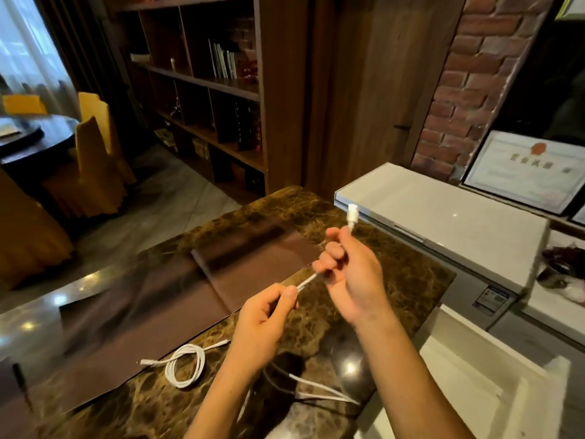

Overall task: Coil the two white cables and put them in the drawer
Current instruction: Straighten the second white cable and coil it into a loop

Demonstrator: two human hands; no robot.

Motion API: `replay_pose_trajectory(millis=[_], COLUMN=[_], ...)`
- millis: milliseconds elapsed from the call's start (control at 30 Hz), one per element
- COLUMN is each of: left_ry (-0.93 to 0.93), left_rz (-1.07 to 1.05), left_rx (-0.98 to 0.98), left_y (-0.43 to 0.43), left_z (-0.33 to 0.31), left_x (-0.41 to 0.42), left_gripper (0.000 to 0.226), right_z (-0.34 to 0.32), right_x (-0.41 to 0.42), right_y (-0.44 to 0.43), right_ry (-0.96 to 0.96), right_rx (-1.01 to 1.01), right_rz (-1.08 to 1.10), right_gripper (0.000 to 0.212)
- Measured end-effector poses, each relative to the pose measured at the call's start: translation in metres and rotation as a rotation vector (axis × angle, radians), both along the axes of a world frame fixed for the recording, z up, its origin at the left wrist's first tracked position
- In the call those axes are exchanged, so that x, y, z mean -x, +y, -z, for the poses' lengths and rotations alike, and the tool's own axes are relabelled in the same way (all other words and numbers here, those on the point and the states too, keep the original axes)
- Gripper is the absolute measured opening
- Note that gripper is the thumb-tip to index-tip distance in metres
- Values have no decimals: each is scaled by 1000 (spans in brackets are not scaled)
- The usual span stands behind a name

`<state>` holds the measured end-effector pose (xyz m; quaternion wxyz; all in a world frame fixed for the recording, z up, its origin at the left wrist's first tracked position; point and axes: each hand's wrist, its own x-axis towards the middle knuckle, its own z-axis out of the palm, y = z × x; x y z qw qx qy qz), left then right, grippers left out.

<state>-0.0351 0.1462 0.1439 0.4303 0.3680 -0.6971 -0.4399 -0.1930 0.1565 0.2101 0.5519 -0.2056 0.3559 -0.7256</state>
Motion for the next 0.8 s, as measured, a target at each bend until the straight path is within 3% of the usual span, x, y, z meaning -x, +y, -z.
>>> replay_pose_trajectory(millis=[133,367,600,700,800], left_ry=[-48,-28,-60,-42,31], left_rz=[97,143,333,372,261], left_rx=[64,-44,-15,-40,-86], left_y=[8,11,3,3,-3], left_z=[-10,-23,-67,-71,-67], left_x=[13,32,56,62,60], left_gripper=[42,34,35,28,23], right_z=[-18,-24,-14,-16,-17], right_x=[29,43,43,42,44], right_y=[3,14,25,28,30], right_ry=[149,321,827,860,826], right_rx=[39,132,-6,-49,-83], right_rz=[105,33,-39,-10,46], right_gripper=[26,33,41,41,39])
